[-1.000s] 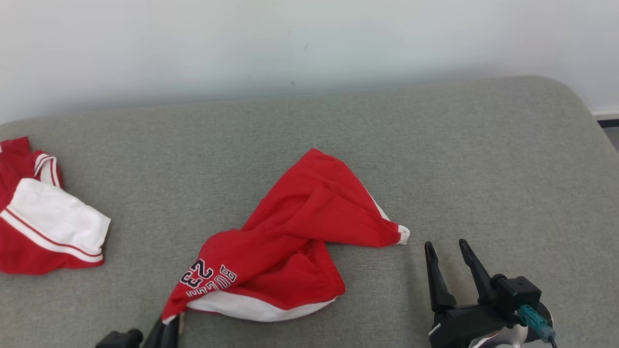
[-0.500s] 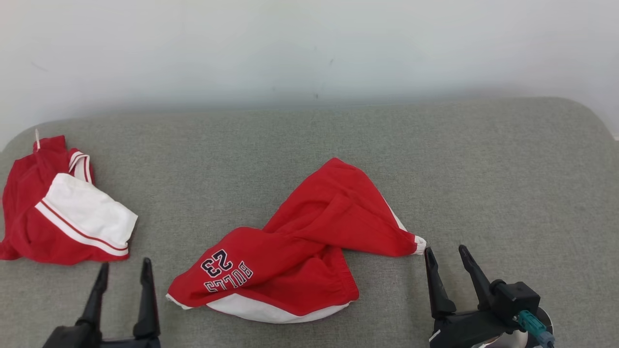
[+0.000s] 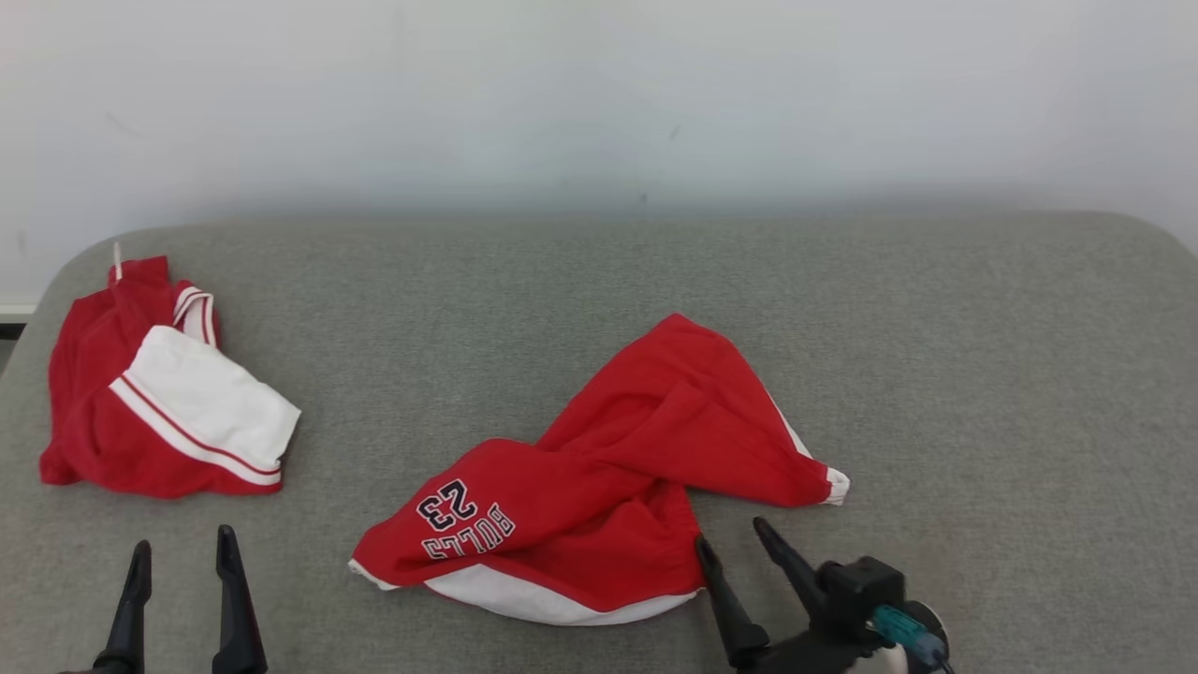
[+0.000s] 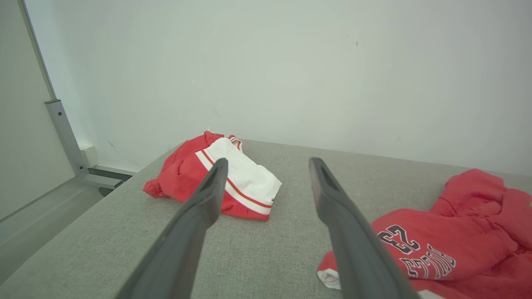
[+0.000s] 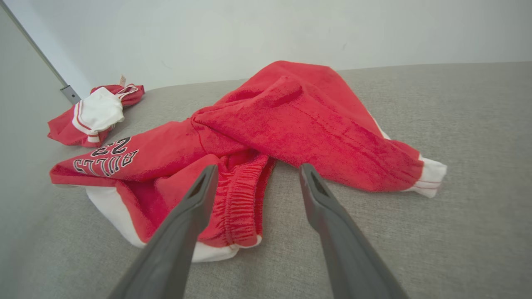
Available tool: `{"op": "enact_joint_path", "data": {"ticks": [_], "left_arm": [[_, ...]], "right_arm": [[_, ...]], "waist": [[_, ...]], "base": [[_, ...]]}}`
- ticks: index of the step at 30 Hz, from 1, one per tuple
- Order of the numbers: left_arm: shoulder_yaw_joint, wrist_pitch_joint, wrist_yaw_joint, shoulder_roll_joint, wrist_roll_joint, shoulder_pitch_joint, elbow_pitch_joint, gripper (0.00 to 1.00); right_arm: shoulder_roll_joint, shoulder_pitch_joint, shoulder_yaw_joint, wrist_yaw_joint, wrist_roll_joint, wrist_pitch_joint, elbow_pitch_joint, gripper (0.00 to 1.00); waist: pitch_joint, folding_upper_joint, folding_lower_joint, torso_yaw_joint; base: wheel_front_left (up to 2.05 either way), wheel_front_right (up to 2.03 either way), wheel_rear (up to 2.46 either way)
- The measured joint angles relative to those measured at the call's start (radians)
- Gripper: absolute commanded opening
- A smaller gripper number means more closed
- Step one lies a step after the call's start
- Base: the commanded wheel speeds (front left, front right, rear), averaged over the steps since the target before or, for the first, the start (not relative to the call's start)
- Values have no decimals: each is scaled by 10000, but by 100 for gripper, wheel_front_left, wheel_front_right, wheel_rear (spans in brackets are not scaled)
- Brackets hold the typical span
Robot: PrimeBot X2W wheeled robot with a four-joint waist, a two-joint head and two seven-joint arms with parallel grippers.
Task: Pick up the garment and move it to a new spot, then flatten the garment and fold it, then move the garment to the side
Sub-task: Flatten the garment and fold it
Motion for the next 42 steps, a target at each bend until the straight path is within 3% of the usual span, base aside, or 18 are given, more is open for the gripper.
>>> {"op": "enact_joint_path", "data": {"ticks": [7, 8, 9, 10, 11, 20, 31, 32, 33, 42], "left_arm": [[10, 0, -161, -151, 46, 2, 171, 100], [15, 0, -174, -167, 48, -2, 209, 100], [29, 0, -230, -173, 48, -5, 255, 100], [59, 0, -247, -178, 48, -8, 299, 100], [81, 0, -251, -186, 48, -14, 326, 100], [255, 0, -332, -245, 42, 37, 431, 100], [33, 0, -330, -276, -280, 52, 606, 100], [6, 0, -330, -274, -297, 52, 631, 100], [-33, 0, -330, -276, -332, 51, 671, 100], [-1476, 0, -523, -205, -270, 438, 1939, 100]], "right_arm": [[-6, -581, 656, 0, 493, 531, 1269, 100], [0, -639, 723, 0, 648, 522, 1438, 67], [0, -717, 828, 0, 681, 583, 1666, 67], [0, -773, 905, 0, 696, 575, 1837, 10], [4, -819, 966, 0, 784, 510, 1962, 0], [-284, -1017, 10, 0, 343, -136, 2502, 0], [-606, -178, -1198, 0, -274, -121, 1764, 0], [-579, -142, -1195, 0, -267, -109, 1641, 63], [-533, -100, -1174, 0, -196, -104, 1519, 100], [-723, 861, -880, 0, 267, 61, 128, 100]], "waist": [[-41, 0, 0, 440], [-45, 0, 0, 505], [-49, 0, 0, 566], [-51, 0, 0, 616], [-53, 0, 0, 656], [-165, 0, 0, 327], [-183, 0, 0, -461], [-173, 0, 0, -503], [-162, -1, 0, -534], [-325, 0, 0, -526]], "base": [[0, 0, 0], [0, 0, 0], [0, 0, 0], [0, 0, 0], [0, 0, 0], [0, 0, 0], [0, 0, 0], [0, 0, 0], [0, 0, 0], [0, 0, 0]]}}
